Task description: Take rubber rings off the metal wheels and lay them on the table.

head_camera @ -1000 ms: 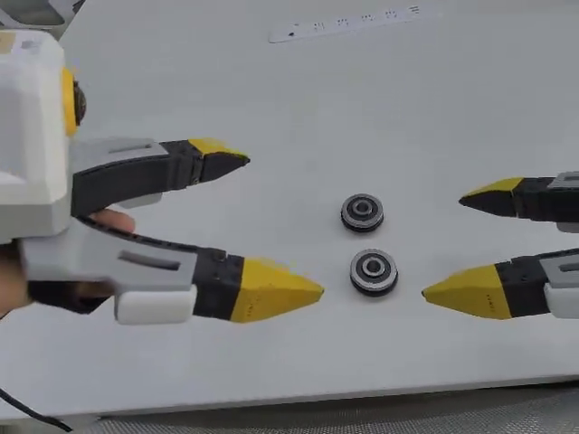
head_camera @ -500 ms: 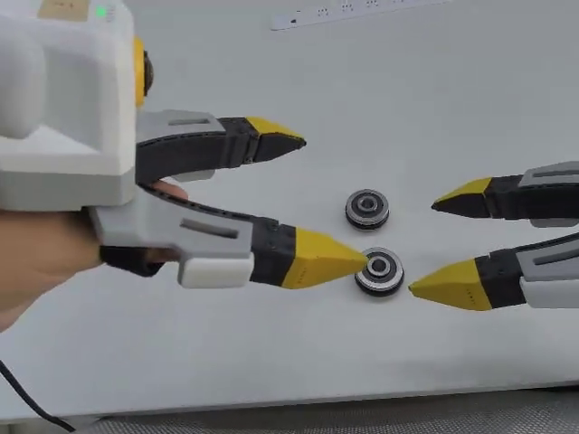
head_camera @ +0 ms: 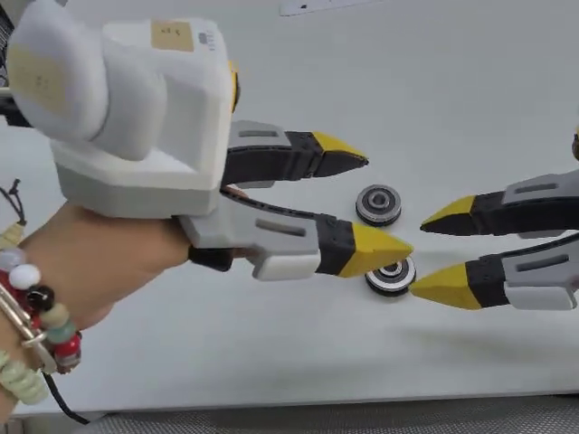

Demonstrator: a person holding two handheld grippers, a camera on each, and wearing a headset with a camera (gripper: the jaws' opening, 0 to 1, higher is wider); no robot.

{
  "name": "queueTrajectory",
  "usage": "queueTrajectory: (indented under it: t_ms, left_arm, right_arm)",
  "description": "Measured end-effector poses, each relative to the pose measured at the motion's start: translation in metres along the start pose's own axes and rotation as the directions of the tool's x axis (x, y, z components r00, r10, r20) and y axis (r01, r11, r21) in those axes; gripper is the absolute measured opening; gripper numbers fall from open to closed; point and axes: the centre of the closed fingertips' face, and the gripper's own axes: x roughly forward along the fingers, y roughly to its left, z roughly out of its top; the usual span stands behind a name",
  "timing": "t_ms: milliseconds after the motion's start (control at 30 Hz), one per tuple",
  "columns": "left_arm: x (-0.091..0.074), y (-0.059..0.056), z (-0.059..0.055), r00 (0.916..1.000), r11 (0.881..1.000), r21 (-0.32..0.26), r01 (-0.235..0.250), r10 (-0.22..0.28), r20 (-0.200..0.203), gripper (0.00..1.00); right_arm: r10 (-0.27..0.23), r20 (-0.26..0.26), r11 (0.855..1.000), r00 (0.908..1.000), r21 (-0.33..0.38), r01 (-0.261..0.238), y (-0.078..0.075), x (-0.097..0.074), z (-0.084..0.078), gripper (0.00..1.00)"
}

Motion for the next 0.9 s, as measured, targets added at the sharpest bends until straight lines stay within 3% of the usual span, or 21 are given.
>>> queueTrajectory:
  t_ms: [300, 433, 633, 900]
  left_arm:
    - [0.019, 0.002, -0.018, 0.9999, 1.000, 0.017, 0.005, -0.005, -0.010, 0.35]
    - [0.025, 0.003, -0.028, 0.9999, 1.000, -0.020, 0.006, -0.006, -0.008, 0.33]
    - [0.032, 0.002, -0.048, 0.9989, 1.000, -0.029, -0.006, 0.004, -0.048, 0.29]
    - [0.041, -0.006, -0.061, 0.9967, 1.000, -0.020, 0.018, -0.019, -0.078, 0.24]
  right_arm:
    - [0.002, -0.026, 1.000, 0.9997, -0.029, -0.003, -0.002, 0.007, -0.011, 0.28]
    - [0.004, -0.029, 1.000, 0.9996, -0.027, -0.005, -0.002, 0.010, -0.013, 0.25]
    - [0.005, -0.033, 1.000, 0.9994, -0.028, -0.006, -0.001, 0.013, -0.016, 0.23]
    - [0.009, -0.035, 1.000, 0.9993, -0.024, -0.010, 0.001, 0.015, -0.017, 0.21]
